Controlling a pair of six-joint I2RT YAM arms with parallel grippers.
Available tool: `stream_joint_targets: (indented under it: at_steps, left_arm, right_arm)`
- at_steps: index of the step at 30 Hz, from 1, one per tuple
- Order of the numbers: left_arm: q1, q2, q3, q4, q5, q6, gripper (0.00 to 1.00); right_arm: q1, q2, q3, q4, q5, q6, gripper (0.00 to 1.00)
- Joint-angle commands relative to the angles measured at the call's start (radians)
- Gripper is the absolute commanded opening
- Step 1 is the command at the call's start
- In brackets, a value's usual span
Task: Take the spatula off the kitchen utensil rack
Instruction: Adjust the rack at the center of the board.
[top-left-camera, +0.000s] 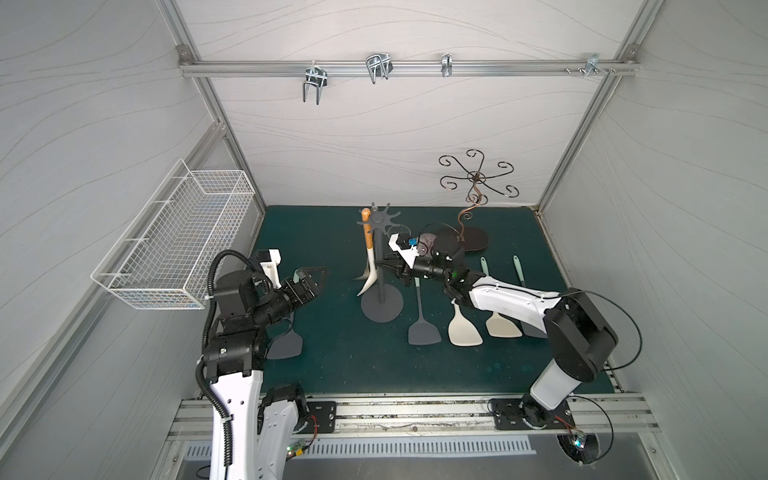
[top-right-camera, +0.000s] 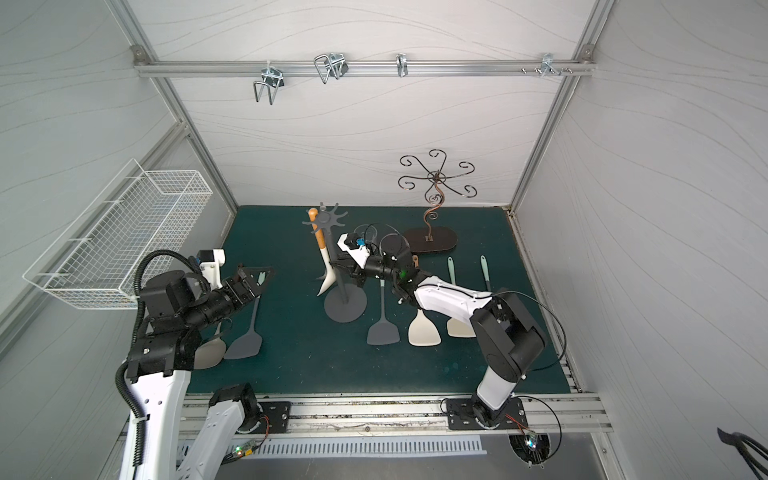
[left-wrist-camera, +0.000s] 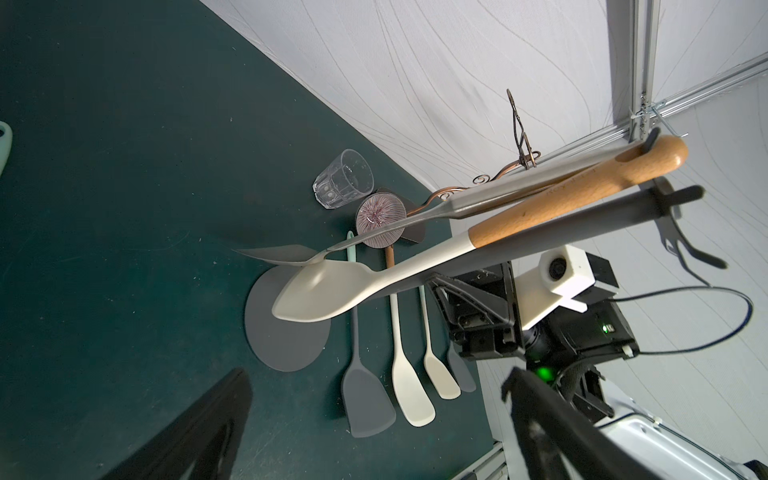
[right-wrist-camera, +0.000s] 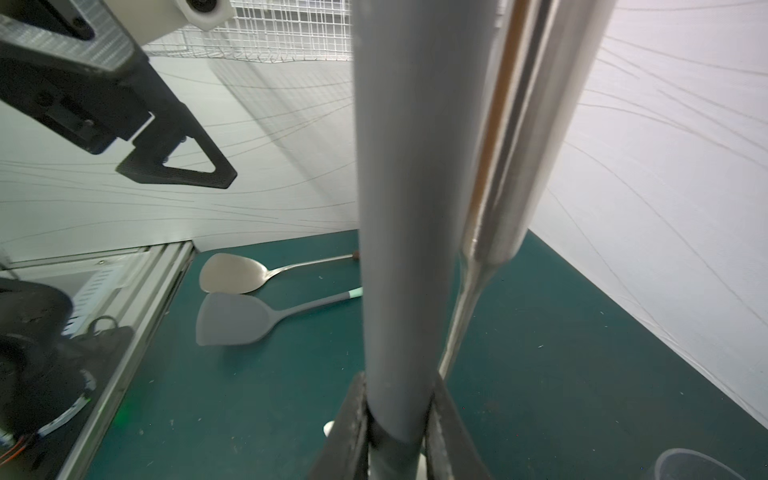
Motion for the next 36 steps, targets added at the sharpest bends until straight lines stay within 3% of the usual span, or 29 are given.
stream_joint_targets:
  at_steps: [1,11,16,20,22,26,36]
  left_arm:
    - [0.006,-0.012,-0.001,0.019,0.012,0.000,0.99]
    - [0.006,-0.011,-0.003,0.033,0.022,-0.005,0.99]
    - [0.006,-0.026,-0.023,0.101,0.066,-0.034,0.99]
    - [0.006,-0.045,-0.060,0.207,0.108,-0.083,0.99]
    - [0.006,-0.048,-0.072,0.252,0.123,-0.099,0.99]
    - [0.006,-0.046,-0.081,0.319,0.131,-0.117,0.99]
    - [-0.010,0.012,-0.076,0.487,0.148,-0.089,0.99]
  right_arm:
    - [-0.028,0.007,0.068,-0.032,-0.137,-0.014,0.08]
    - [-0.075,0.056,0.252,-0.309,-0.367,-0.148,0.07]
    - [-0.086,0.078,0.313,-0.408,-0.422,-0.220,0.07]
    - [-0.095,0.113,0.392,-0.517,-0.460,-0.244,0.20]
    - [-0.095,0.122,0.419,-0.575,-0.464,-0.253,0.36]
    - [-0.095,0.097,0.383,-0.545,-0.422,-0.212,0.51]
    - [-0.098,-0.054,0.235,-0.507,-0.317,-0.163,0.68]
